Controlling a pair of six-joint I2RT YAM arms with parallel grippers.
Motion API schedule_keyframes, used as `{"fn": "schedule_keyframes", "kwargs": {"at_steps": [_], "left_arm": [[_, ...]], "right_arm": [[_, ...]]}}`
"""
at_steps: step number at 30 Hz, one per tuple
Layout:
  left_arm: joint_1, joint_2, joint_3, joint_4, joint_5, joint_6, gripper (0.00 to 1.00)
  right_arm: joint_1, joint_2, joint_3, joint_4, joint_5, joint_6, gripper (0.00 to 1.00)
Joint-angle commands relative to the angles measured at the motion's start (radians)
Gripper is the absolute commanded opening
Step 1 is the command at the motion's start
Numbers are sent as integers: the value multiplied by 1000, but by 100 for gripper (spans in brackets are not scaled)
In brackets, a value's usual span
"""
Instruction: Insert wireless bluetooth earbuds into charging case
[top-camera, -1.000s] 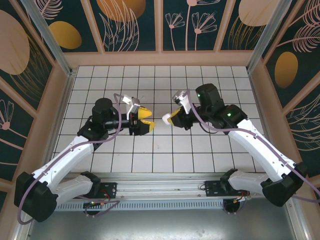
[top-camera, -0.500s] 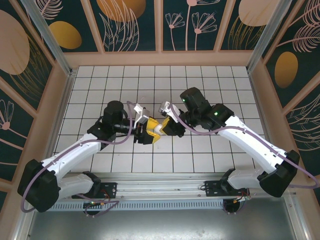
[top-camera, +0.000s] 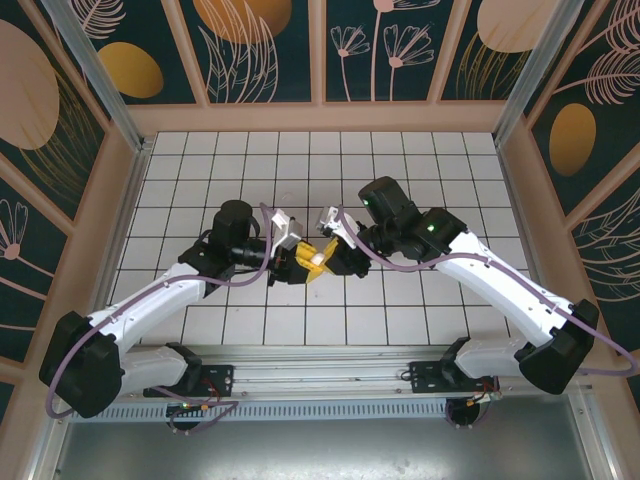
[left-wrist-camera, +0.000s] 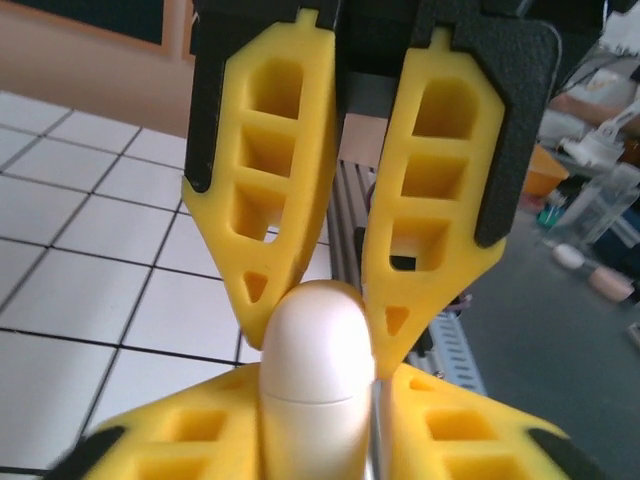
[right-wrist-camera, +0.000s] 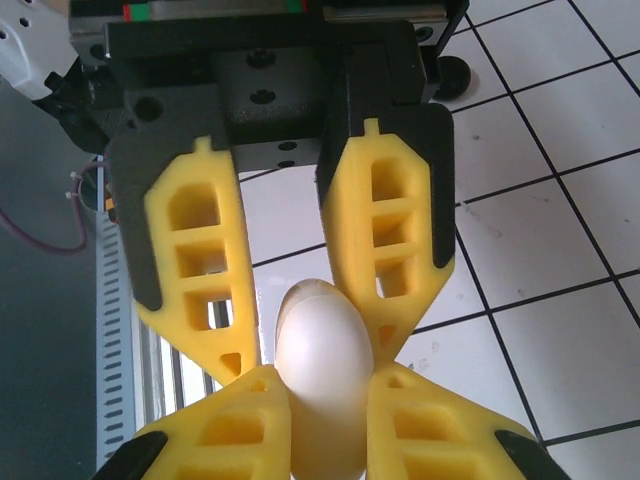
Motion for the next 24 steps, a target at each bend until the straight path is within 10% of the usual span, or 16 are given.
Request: {"fn": "schedule_keyframes", "kwargs": {"at_steps": [1,14,19,24], "left_arm": [[-7,-15,1,-42,-7,30,41],[-6,-23,7,-66,15,20,1],[-7,-37,-5,-28,-6,-27,0],[-7,-104,-106,144,-39,-146,0]], "right_arm": [[-5,-7,41,46,-6,-6,5],[-3,-35,5,62,10,-13,7],[-9,-71,-25,122,89,49,38],[-45,-85,-89,209,178,136,48]]}}
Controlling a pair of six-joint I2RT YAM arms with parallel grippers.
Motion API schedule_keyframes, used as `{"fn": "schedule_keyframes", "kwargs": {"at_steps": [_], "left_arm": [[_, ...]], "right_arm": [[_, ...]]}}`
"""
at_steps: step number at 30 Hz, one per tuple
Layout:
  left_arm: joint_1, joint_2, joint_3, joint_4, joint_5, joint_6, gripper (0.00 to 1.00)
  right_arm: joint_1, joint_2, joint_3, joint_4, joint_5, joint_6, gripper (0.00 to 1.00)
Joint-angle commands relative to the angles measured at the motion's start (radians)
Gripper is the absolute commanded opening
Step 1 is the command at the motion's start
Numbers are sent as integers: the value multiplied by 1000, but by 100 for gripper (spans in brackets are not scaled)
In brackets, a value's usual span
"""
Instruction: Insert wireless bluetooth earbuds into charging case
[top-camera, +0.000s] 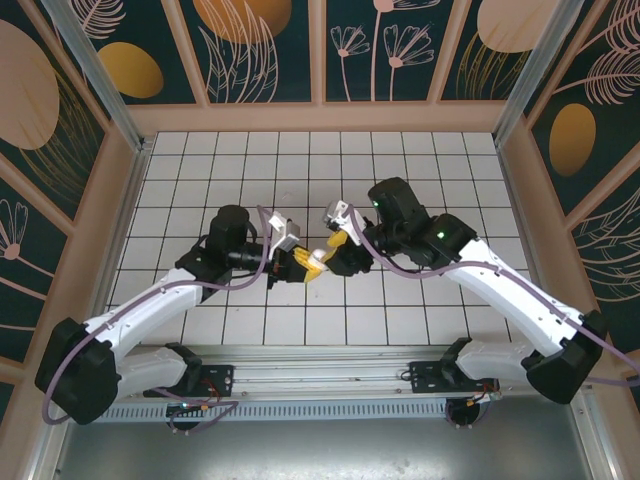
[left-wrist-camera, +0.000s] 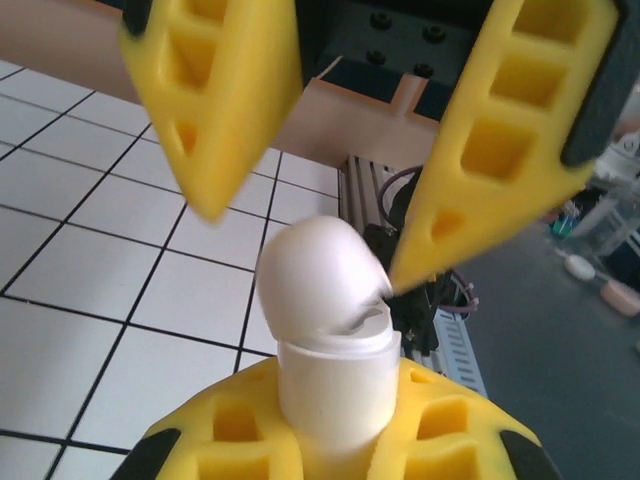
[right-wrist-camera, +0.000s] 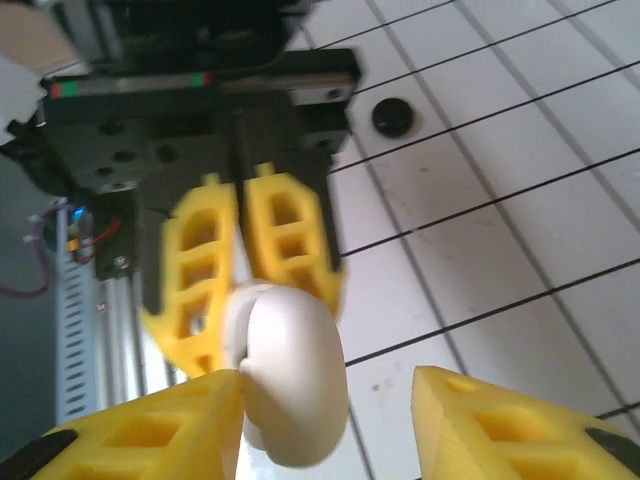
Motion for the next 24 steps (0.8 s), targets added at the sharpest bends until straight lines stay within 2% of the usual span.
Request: {"fn": "schedule_keyframes", "kwargs": {"at_steps": [1,6,11,16,20,24], "left_arm": [[-4,-67,-57,119,-2,-72,0],[-5,-146,-105,123,-80,-104,0],[-5,-258,-179,144,-274,-169,0],[-3,-400,-282,160,-509,-257,0],[-3,-495,-307,56,-710,-319,0],[-2,-563,-282,-59,-810,-358,0]], "right_arm": [[-39,-3,-31,109,105,87,48],[-97,19,-55,174,58,185,48],[-104,-3,-93,254,17,264,49],[-126,2,-143,337,146,425,51],[-131,114,-109,326,234,549,50],[-126,310,24,275,235,686,46]]}}
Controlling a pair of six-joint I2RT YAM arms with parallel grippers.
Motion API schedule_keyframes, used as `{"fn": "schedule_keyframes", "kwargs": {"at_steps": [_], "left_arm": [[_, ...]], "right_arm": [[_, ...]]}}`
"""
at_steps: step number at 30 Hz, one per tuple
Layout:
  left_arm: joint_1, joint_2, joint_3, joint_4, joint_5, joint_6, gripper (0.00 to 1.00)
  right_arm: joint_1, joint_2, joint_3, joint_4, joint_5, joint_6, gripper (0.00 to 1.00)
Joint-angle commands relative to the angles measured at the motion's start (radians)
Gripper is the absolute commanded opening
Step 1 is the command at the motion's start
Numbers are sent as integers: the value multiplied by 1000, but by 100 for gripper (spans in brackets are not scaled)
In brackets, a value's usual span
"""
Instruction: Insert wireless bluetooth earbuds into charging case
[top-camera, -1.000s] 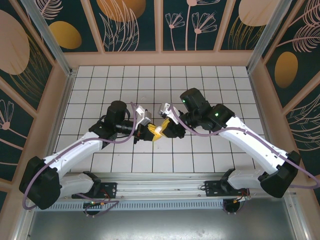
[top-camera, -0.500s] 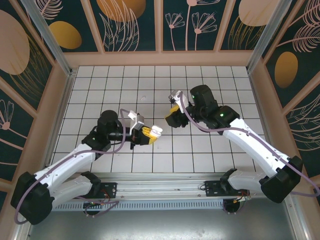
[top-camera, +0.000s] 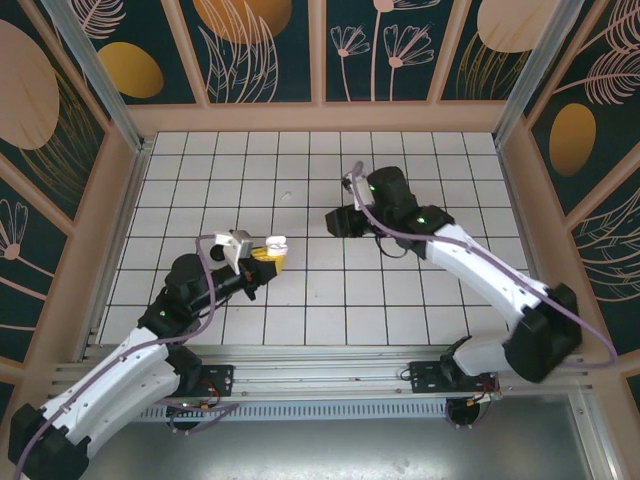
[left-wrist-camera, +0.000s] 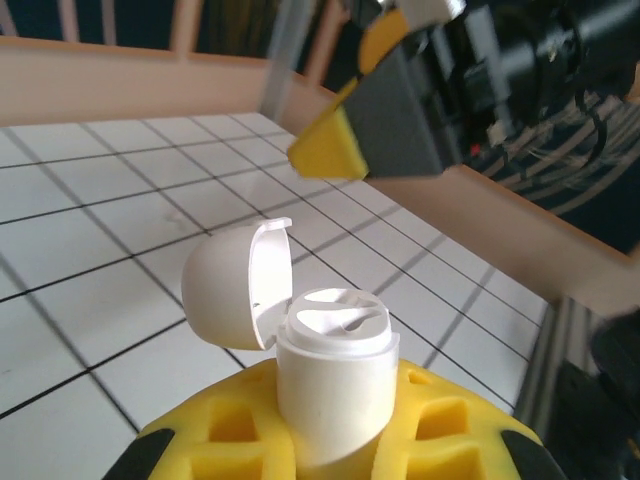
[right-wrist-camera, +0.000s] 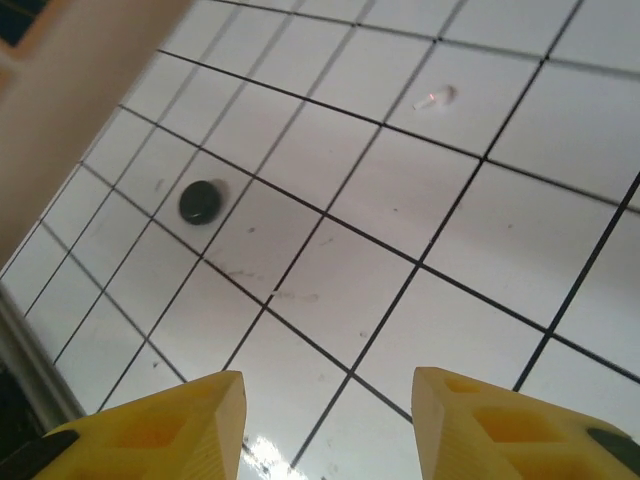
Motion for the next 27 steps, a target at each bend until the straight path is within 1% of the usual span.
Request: {"fn": "schedule_keyframes", "kwargs": {"at_steps": [1,5,10,15,19,23,27], "left_arm": [[-1,-49,23,-101,-160,-65,0],[-1,-95,28,-132,-183,-85,0],[-2,-117,22,-148,-170,-90,0],[-1,-128,6,-141,-133,-107,0],[-1,-147,-44,-100,-106,-151,0],[-1,-182,-94,-74,-108,-175,0],[0,-208,-114,-68,-120,-172,0]], "right_arm": [[4,151,106,-18,49,185,45],[30,381,278,-62,65,305,44],[81,753,701,-247,103,363,42],[109,1010,1034,-351,152,428,42],[113,1100,1148,-352,217,489,41],[110,1118,1159,-302,313,521,41],[104,1141,1167,-270,379,537,42]]}}
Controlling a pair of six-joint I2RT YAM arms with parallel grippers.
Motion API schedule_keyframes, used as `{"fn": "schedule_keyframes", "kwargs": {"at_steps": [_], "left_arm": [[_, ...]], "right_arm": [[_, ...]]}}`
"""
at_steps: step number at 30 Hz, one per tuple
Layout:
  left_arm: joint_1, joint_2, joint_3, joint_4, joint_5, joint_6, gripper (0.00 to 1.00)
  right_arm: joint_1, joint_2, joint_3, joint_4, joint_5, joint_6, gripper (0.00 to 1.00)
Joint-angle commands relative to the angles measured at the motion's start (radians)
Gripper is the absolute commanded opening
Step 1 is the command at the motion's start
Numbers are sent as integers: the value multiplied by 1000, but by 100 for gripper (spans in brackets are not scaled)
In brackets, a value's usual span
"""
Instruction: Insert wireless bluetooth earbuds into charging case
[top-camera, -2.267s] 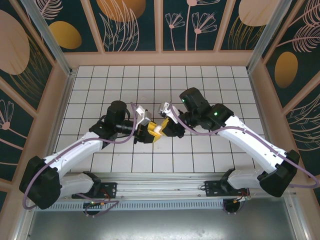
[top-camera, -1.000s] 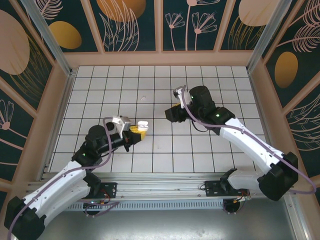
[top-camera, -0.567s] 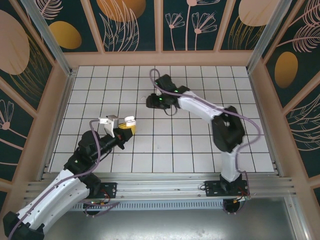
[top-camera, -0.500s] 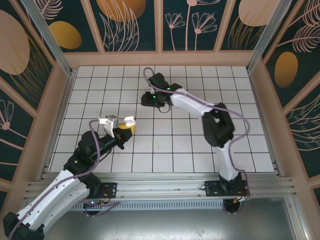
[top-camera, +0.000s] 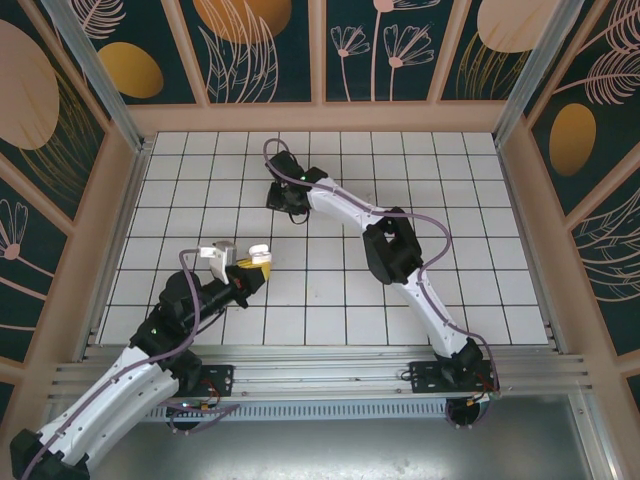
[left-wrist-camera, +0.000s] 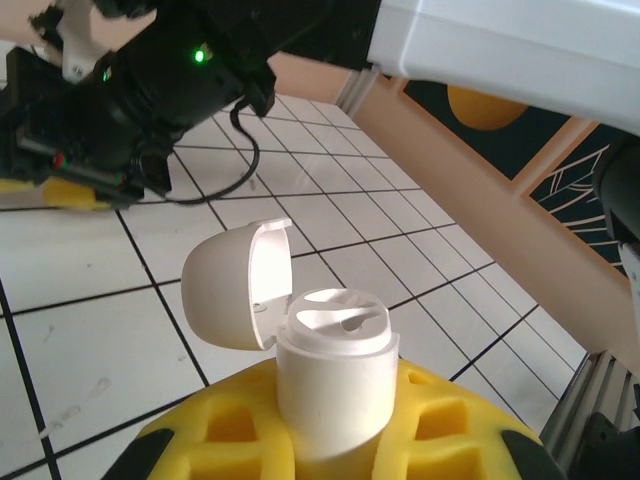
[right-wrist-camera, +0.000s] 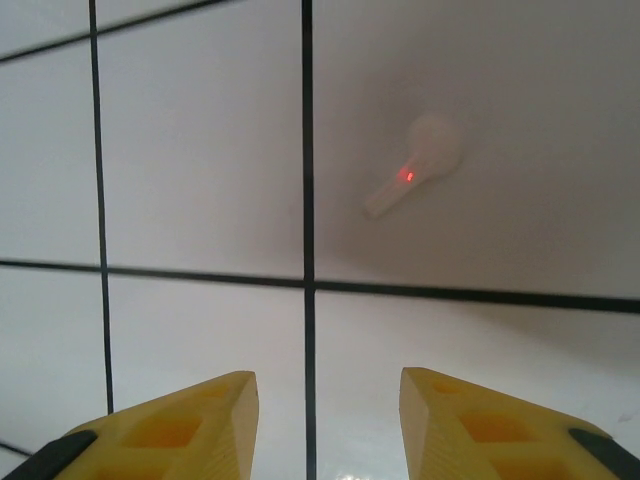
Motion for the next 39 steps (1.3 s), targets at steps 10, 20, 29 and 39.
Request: {"fn": "schedule_keyframes", "kwargs": {"at_steps": [10,20,29,39], "left_arm": [[0,-8,25,48,-5,28,0],[-1,-7,16,43,-2,28,0],[-1,17,16,40,3,32,0],[-1,67,26,70,28,26,0]], "right_arm": [[-24,125,160,35,189,33,46],[-34,182,170,31,150,-32,40],[-42,99,24,6,69,-115,26],[-87,-115,-310,40,25,-226,8]]}}
